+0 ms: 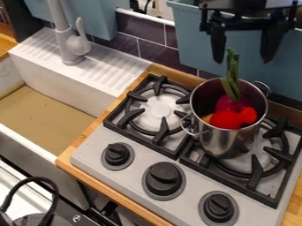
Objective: Put the onion inside the silver pot.
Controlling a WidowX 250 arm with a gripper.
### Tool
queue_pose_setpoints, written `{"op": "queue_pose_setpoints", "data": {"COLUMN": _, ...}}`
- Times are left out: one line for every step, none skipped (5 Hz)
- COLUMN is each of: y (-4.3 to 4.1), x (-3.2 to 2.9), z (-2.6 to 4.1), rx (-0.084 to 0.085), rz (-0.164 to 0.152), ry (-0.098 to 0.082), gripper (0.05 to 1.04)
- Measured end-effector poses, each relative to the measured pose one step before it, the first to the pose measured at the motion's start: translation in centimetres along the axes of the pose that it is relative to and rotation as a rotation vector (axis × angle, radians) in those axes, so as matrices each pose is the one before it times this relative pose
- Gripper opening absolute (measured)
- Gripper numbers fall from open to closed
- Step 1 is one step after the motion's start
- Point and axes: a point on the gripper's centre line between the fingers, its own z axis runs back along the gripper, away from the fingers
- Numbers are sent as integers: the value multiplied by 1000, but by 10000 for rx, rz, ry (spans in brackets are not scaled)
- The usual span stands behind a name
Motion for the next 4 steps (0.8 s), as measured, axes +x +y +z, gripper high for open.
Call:
{"op": "queue_pose_setpoints", "data": {"y": 164, "x": -448, "z": 1505, "rx": -421, "rz": -304, "ry": 163, "gripper": 997}}
{"op": "queue_pose_setpoints", "data": {"y": 502, "x": -515, "z": 1570, "rx": -544, "rz": -667, "ry": 19, "gripper": 997}}
{"op": "queue_pose_setpoints", "data": {"y": 1486, "x": -871, "z": -482, "rx": 213, "rz": -753, "ry": 343, "gripper": 997}}
{"op": "queue_pose_setpoints", "data": {"y": 1103, "x": 616, "z": -336, "rx": 309, "rz": -345, "ry": -248, "gripper": 997}}
